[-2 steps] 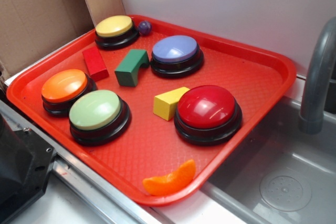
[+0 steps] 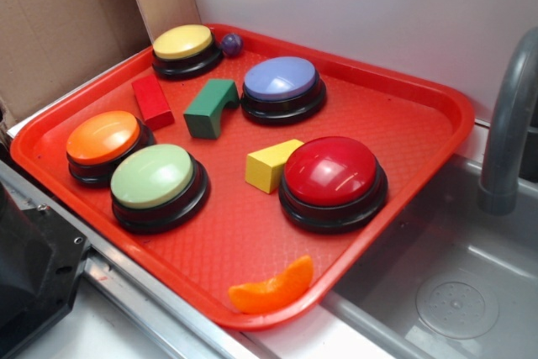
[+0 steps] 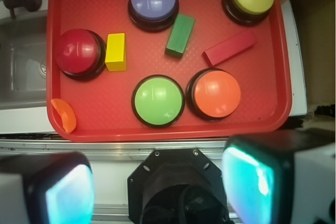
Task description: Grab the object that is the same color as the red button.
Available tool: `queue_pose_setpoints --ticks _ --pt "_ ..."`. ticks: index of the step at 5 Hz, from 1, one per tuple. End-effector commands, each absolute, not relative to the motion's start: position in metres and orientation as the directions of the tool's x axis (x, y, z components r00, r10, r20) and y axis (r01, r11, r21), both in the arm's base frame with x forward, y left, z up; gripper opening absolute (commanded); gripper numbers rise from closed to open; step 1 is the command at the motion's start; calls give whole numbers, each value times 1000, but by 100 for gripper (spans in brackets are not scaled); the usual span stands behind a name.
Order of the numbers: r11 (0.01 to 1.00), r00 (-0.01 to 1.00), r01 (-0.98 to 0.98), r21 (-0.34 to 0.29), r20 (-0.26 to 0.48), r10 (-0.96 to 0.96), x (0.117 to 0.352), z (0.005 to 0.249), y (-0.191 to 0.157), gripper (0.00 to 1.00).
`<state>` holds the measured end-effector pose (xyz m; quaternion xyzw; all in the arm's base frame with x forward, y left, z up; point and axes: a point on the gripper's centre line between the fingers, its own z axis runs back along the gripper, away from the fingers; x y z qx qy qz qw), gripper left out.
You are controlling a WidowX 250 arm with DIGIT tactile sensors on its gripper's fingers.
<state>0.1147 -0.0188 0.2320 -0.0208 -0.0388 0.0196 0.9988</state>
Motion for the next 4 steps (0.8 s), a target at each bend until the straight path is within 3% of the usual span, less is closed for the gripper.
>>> queue_pose_setpoints --ticks 1,3,4 --pt "886 896 -426 -182 54 442 146 206 8 100" --pt "614 606 -748 -253 116 787 190 156 58 100" --pt "524 503 -807 -270 148 851 203 134 76 100"
